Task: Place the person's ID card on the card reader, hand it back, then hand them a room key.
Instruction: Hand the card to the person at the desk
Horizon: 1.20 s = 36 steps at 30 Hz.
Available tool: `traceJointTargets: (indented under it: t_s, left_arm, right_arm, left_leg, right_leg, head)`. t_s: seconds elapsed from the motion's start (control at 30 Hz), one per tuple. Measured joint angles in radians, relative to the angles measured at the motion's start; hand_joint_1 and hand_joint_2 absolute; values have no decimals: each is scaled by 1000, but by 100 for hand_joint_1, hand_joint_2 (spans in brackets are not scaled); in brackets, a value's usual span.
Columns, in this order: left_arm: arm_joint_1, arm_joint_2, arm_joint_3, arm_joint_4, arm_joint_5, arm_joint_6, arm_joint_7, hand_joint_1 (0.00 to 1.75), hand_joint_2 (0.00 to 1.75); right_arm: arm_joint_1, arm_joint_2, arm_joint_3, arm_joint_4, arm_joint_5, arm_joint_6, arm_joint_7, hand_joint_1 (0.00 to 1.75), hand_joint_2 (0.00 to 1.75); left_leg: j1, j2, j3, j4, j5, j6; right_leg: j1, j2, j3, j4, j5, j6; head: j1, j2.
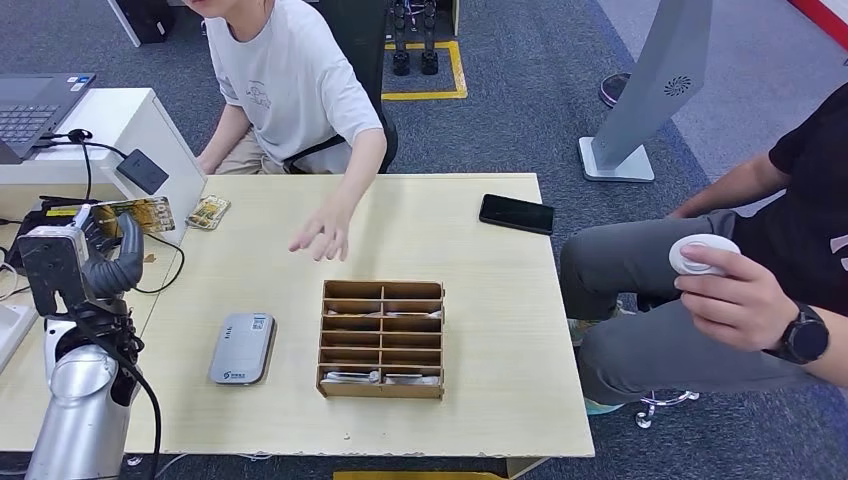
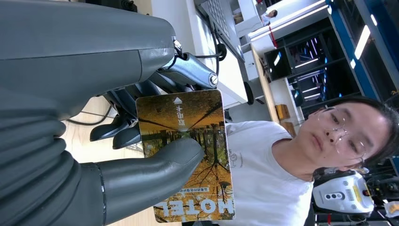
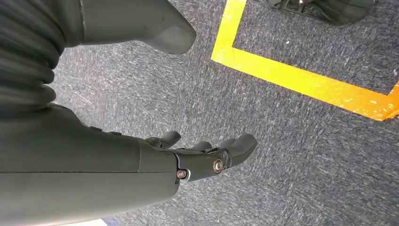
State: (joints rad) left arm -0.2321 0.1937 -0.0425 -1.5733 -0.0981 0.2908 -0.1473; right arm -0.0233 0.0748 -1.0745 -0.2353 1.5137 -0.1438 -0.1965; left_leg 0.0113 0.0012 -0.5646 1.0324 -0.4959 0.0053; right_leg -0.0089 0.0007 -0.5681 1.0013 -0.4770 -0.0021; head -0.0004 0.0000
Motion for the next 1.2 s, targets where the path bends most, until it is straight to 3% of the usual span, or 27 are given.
traceJointTargets:
  t_s: [0.6,0.83,0.97,1.1,1.2]
  left_arm:
    - [-7,0,6,-1,-7,13,-15,175,175]
    - [-109,19,5,1,-118,133,-91,175,175]
    - [-171,46,4,22,-316,205,-96,175,175]
    - [-206,107,-25,95,-748,349,-52,175,175]
    - [-216,154,-44,151,-1062,397,-42,175,175]
  right_arm:
    - [0,0,12,4,0,-1,0,0,175]
    - [-5,-2,43,6,0,0,6,0,175]
    - [-16,-7,72,11,0,8,10,0,175]
    - [-26,-17,104,15,0,19,12,0,175]
    - [-32,-24,124,19,0,25,11,0,175]
  left_leg:
    - [0,0,0,0,0,0]
    - [0,1,-1,0,0,0]
    - [0,1,-1,0,0,0]
    - [0,2,-1,0,0,0]
    - [0,2,-1,0,0,0]
  right_leg:
    - [0,0,-1,0,0,0]
    - [0,1,-2,0,0,0]
    - [0,1,-2,0,0,0]
    - [0,3,-3,0,0,0]
    - [0,2,-2,0,0,0]
  head:
    - [0,0]
    - [0,0]
    - [0,0]
    - [0,0]
    - [0,0]
